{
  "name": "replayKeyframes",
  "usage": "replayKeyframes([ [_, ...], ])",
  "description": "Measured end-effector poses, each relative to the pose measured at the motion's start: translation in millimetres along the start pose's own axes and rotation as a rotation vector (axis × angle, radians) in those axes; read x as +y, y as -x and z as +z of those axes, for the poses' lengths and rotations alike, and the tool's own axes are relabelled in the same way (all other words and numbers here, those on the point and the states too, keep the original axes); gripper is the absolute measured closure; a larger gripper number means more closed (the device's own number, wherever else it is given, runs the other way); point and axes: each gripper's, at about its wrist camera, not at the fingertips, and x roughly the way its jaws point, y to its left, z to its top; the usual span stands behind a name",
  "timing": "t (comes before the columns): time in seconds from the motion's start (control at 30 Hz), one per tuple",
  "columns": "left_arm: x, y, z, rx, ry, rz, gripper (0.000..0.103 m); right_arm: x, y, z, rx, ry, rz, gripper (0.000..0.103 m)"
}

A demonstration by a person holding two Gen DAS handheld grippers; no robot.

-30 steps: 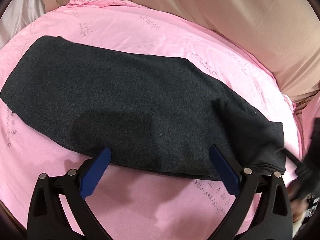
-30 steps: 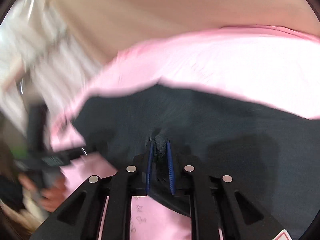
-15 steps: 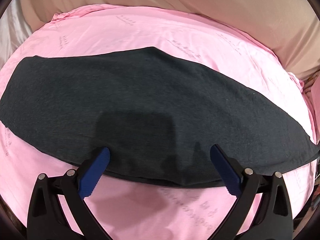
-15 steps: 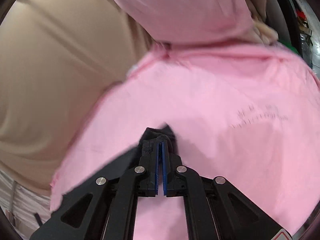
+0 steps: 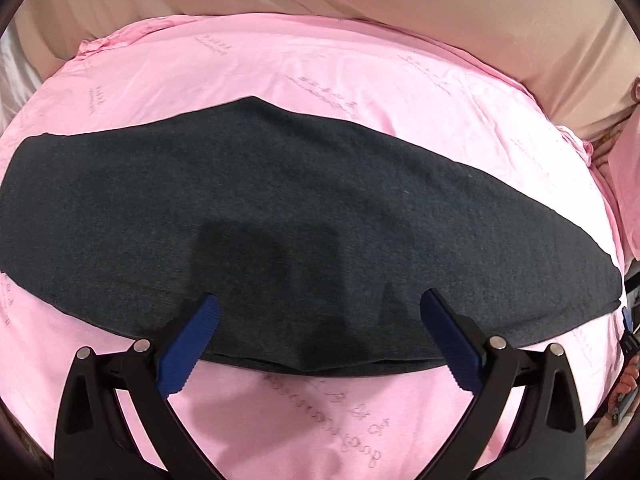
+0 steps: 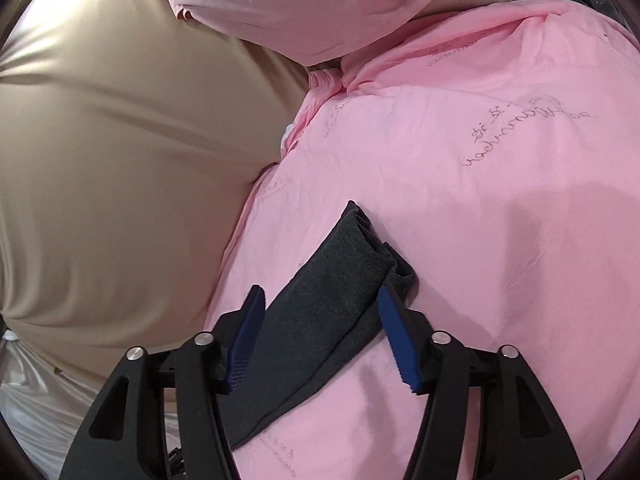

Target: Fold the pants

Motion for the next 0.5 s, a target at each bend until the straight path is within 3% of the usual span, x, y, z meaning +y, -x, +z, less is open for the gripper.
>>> replayKeyframes([
  [0.1, -10.0, -1.7, -1.2, 0.008, -0.022, -0.005, 0.005, 10.7, -12.0, 8.6, -0.056, 0.052, -0.137, 0.040],
  [0.2, -16.1, 0.6, -1.7, 0.005, -0.039, -0.006, 0.005, 32.7, -30.9, 20.8, -0.048, 0.207, -0.226, 0.045],
  [0.27, -18.7, 0.1, -1.0, 0.004, -0.044, -0.005, 0.005, 37.8, -59.7, 25.1, 0.086, 0.259, -0.247, 0.099],
  [0.33, -18.7, -0.6, -0.8, 0.009, -0.038, -0.004, 0.005, 51.9, -53.0, 20.3, 0.099, 0.296, -0.215, 0.101],
  [0.43, -17.5, 0.9, -0.6, 0.007, -0.037, 0.006, 0.005, 72.4, -2.2, 17.6, -0.006, 0.339, -0.158, 0.101],
  [0.5, -18.0, -0.5, 0.3, 0.007, -0.038, -0.001, 0.005, 55.7, -5.1, 23.0, 0.014, 0.338, -0.249, 0.101],
])
